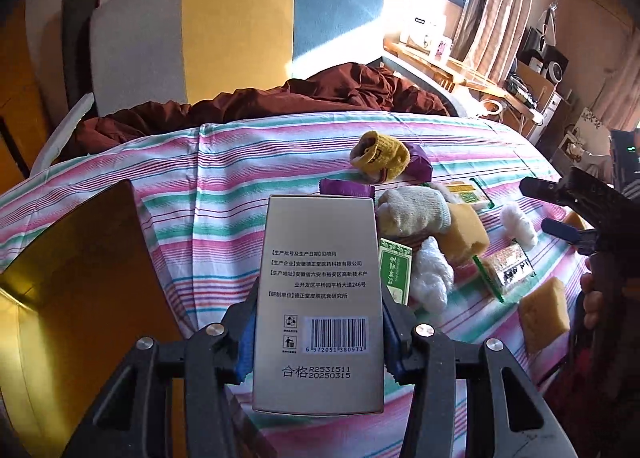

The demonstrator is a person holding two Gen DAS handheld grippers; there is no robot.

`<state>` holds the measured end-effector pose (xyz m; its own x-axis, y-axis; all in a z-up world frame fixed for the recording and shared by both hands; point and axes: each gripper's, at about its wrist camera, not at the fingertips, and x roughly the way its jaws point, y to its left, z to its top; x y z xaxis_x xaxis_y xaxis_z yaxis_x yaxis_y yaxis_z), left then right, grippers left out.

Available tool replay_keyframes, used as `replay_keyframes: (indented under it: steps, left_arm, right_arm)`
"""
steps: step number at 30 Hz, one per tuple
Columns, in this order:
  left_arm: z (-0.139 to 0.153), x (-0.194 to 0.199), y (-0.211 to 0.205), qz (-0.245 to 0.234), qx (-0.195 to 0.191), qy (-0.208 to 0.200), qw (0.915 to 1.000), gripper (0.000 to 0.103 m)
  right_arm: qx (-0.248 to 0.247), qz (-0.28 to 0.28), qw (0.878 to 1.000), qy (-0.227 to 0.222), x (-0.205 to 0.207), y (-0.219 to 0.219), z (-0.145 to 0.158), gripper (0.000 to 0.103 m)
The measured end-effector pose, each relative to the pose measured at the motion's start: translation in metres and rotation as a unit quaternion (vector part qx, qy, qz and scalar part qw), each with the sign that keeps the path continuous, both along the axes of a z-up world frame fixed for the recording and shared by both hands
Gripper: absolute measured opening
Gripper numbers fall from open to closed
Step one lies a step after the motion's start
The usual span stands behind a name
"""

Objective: Organize objects
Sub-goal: 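Grasp the yellow sponge with the right tool while the left tool lifts the white box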

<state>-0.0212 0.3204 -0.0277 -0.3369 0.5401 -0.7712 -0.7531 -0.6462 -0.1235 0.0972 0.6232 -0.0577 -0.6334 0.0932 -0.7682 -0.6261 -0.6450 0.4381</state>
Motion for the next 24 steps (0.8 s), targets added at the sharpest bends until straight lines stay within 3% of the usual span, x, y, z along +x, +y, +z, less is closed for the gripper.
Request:
replay_keyframes:
  steps: [4,10,18,24]
  left_arm:
    - [0.011,0.014,-0.029,-0.002,0.015,0.010,0.9998,0.050]
    - [0.011,0.020,-0.057,0.015,0.033,-0.005,0.9993,0.050]
    - [0.011,0.029,-0.078,0.029,0.042,-0.010,0.9986,0.050]
    - [0.011,0.030,-0.092,0.045,0.050,-0.012,0.9977,0.050]
  right_arm:
    - [0.047,0.063,0.996,-0.048,0.004,-0.007,0.015,0.099]
    - [0.075,0.144,0.977,-0.140,0.020,-0.029,0.015,0.099]
    - [0.048,0.142,0.969,-0.195,0.034,-0.042,-0.013,0.090]
    - [0.055,0.144,0.963,-0.223,0.033,-0.050,-0.023,0.069]
